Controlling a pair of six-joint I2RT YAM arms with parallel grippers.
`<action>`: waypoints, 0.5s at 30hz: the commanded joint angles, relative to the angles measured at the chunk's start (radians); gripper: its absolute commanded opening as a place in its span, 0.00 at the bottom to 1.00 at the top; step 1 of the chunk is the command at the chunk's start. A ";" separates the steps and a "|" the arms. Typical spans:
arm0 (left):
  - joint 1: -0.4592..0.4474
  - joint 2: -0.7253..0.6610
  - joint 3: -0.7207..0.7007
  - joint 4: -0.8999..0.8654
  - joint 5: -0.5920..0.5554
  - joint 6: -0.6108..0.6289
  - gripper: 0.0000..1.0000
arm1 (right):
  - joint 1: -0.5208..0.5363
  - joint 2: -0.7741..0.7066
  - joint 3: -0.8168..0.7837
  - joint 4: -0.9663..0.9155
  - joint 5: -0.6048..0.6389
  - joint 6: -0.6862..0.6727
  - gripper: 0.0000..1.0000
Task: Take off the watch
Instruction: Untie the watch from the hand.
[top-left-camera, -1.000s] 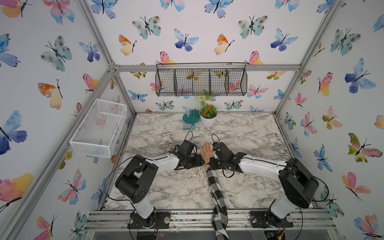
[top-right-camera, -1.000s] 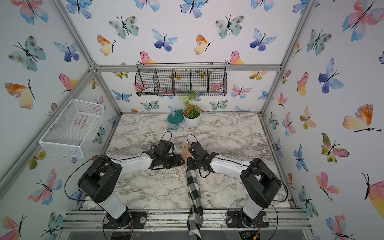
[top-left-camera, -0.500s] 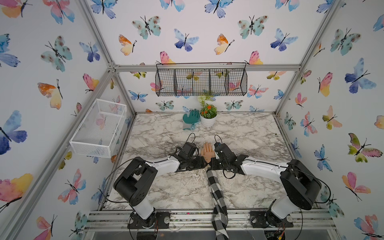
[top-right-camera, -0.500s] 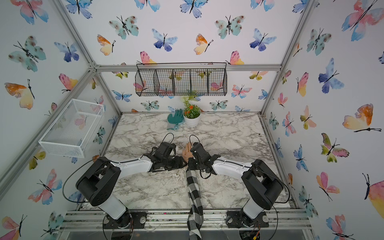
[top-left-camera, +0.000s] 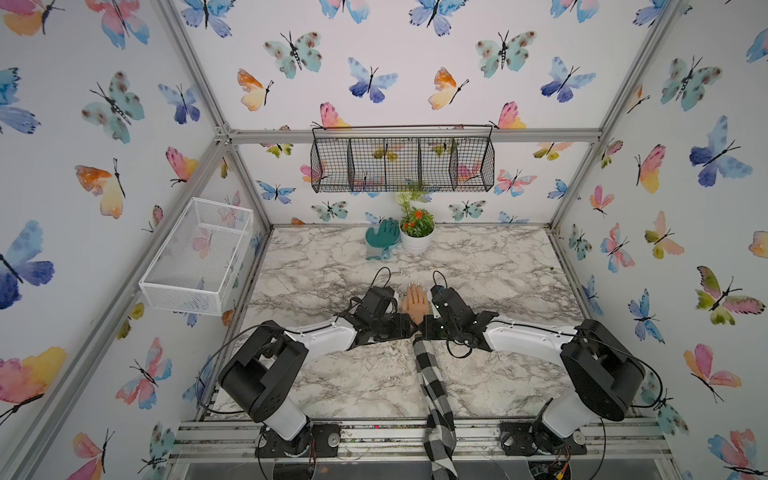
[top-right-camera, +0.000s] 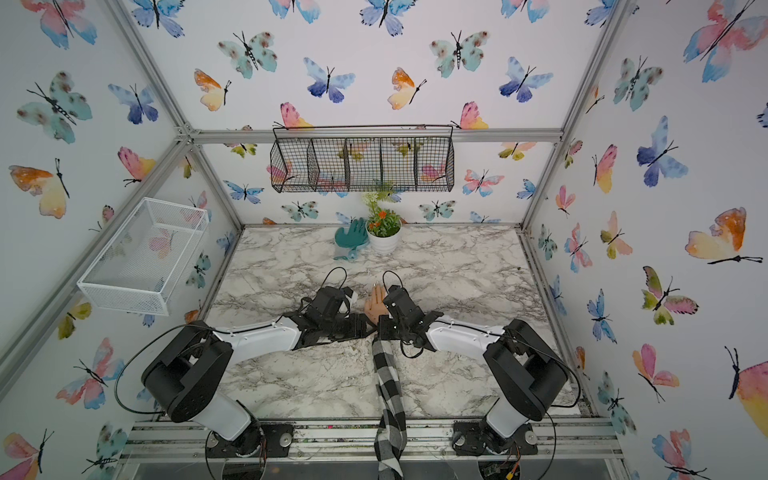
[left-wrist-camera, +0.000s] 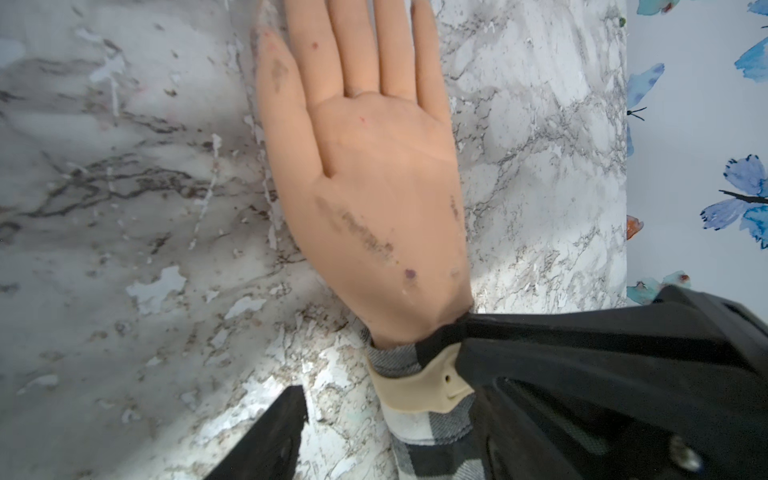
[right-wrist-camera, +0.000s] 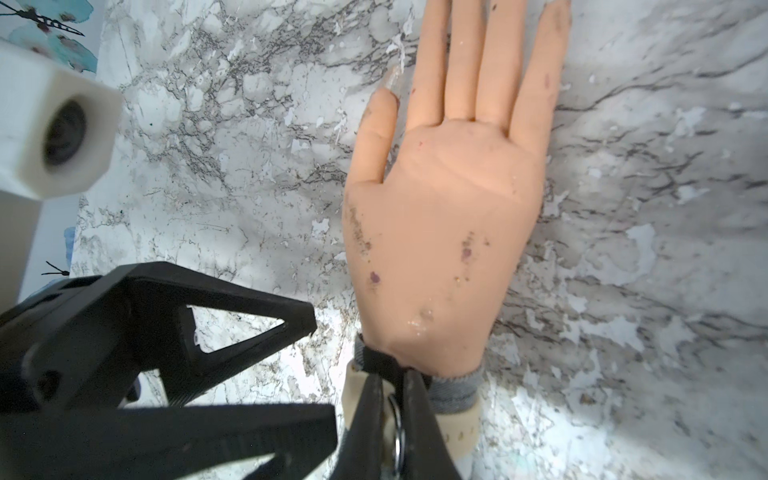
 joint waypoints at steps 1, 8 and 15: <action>-0.018 0.037 0.017 -0.019 0.008 0.009 0.67 | 0.003 0.050 -0.067 -0.164 -0.030 0.023 0.08; -0.020 0.049 -0.036 -0.066 -0.050 0.009 0.64 | -0.037 0.017 -0.078 -0.237 0.037 0.050 0.14; -0.020 0.033 -0.060 -0.070 -0.064 -0.001 0.64 | -0.061 -0.008 -0.042 -0.327 0.098 0.030 0.31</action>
